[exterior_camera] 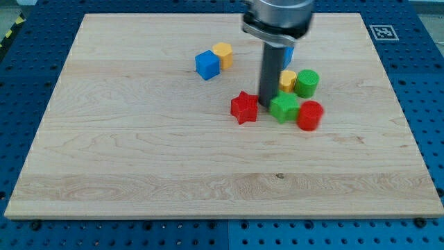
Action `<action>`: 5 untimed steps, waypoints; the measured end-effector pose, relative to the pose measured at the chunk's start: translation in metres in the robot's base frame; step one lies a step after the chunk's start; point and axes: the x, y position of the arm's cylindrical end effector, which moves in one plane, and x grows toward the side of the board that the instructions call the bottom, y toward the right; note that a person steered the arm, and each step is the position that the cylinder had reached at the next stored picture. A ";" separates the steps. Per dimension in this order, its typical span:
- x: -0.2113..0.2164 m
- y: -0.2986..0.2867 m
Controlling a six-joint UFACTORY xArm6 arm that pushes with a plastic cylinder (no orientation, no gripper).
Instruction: Nudge the red star a bit
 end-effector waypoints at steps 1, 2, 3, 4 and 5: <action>-0.009 0.000; 0.021 -0.009; 0.041 0.027; 0.043 -0.025; 0.046 -0.126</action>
